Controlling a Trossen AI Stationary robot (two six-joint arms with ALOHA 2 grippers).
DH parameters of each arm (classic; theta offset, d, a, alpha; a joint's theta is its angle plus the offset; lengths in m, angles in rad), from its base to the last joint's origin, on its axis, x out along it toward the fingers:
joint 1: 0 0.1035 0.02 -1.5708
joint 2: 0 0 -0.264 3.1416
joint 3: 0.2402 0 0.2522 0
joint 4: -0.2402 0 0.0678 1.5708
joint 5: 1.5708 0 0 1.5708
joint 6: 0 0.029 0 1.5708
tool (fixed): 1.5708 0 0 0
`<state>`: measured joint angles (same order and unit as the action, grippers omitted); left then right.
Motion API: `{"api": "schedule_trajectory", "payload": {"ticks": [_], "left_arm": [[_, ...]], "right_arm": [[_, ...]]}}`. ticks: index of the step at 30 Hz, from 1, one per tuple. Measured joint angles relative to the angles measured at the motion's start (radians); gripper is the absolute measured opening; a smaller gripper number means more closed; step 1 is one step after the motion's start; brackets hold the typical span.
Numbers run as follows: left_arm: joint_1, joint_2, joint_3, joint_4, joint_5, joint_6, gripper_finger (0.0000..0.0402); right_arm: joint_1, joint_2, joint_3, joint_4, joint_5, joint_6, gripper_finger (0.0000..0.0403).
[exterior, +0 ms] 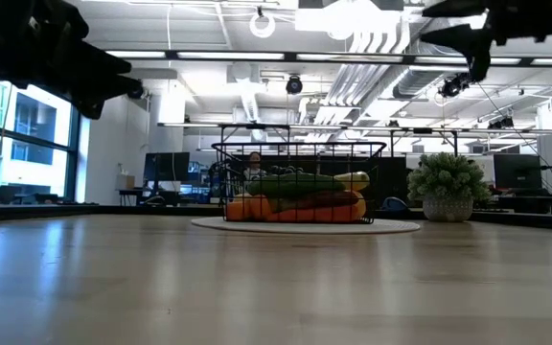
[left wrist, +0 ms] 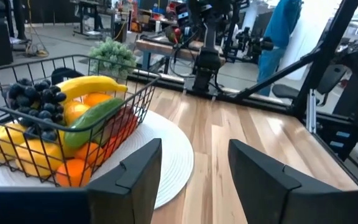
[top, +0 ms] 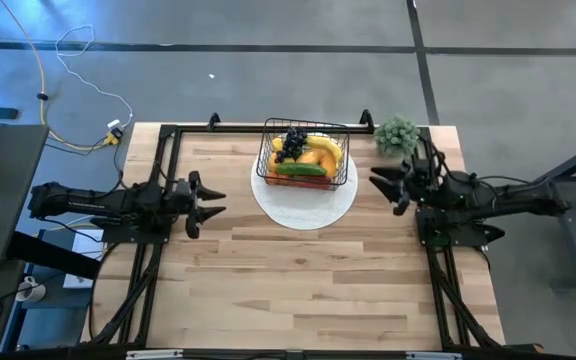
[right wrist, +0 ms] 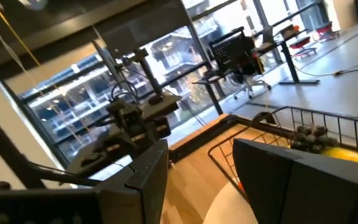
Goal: Build produce basket
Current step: Return to Home Position
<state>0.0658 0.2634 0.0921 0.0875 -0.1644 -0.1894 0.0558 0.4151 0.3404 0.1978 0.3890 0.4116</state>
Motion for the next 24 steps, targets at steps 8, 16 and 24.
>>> {"api": "schedule_trajectory", "payload": {"ticks": [8, 16, 24], "left_arm": [[0.0, 0.0, 0.0, -0.01, 0.004, -0.032, 0.0168], [-0.001, 0.0, 0.0, -0.009, -0.007, 0.009, 0.0168], [-0.001, -0.004, 0.0, 0.096, -0.072, 0.008, 0.0168]], "right_arm": [[0.039, -0.172, -0.128, 0.014, 0.003, -0.047, 0.0162], [0.045, -0.293, -0.223, -0.066, -0.003, -0.02, 0.0162], [0.045, -0.392, -0.264, -0.185, -0.03, -0.001, 0.0162]]}}
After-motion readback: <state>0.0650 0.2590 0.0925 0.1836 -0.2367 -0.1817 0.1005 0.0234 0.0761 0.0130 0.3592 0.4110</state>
